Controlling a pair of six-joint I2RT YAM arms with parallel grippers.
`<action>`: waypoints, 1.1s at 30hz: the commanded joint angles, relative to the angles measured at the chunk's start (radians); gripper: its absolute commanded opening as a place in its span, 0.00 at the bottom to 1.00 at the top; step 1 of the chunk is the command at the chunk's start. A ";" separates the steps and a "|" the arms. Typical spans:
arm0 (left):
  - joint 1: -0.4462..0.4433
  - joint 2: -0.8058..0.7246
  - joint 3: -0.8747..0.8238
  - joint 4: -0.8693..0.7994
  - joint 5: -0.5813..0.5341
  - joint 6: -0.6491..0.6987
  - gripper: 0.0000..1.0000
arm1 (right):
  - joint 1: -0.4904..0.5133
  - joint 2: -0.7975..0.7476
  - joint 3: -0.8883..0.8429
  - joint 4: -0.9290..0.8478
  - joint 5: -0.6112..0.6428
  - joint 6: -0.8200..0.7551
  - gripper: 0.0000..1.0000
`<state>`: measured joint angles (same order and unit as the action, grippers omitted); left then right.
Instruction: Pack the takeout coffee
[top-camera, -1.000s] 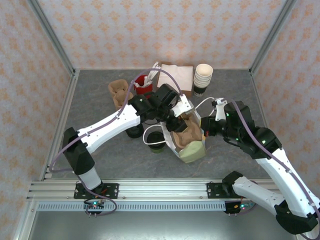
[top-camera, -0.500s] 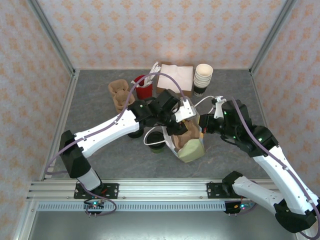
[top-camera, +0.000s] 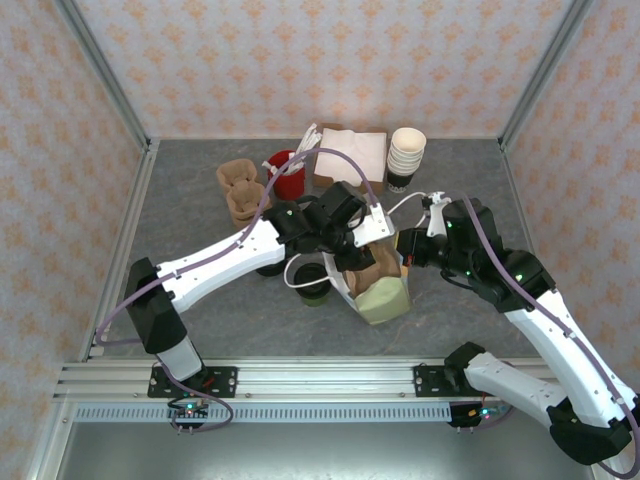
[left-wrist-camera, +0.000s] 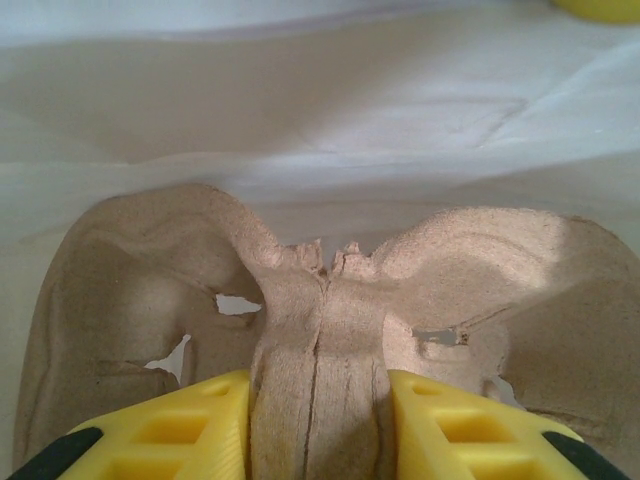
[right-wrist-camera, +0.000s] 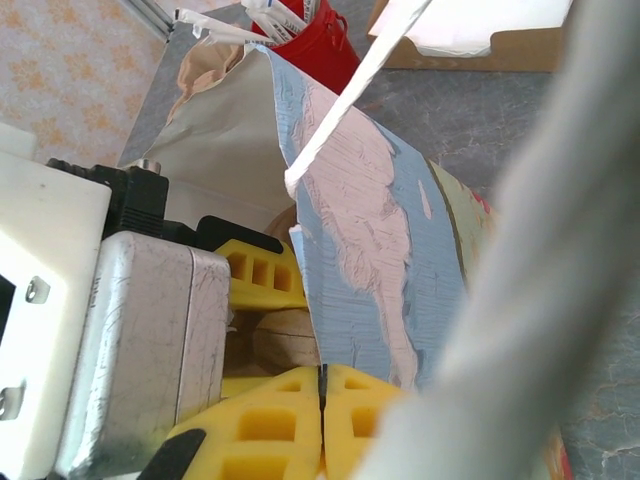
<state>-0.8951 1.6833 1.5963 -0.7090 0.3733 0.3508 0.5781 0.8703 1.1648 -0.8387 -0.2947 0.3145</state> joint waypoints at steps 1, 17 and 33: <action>-0.004 0.044 0.014 0.019 -0.018 0.023 0.36 | 0.001 -0.017 0.007 0.041 -0.037 -0.005 0.00; 0.010 0.095 0.006 0.028 0.013 0.054 0.37 | 0.001 -0.049 0.002 0.046 0.052 0.004 0.00; 0.020 0.098 -0.012 0.047 0.036 0.062 0.37 | 0.002 -0.049 -0.002 0.066 0.116 -0.028 0.00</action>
<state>-0.8707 1.7683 1.5940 -0.6670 0.4110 0.3885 0.5755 0.8196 1.1538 -0.8268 -0.2008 0.3096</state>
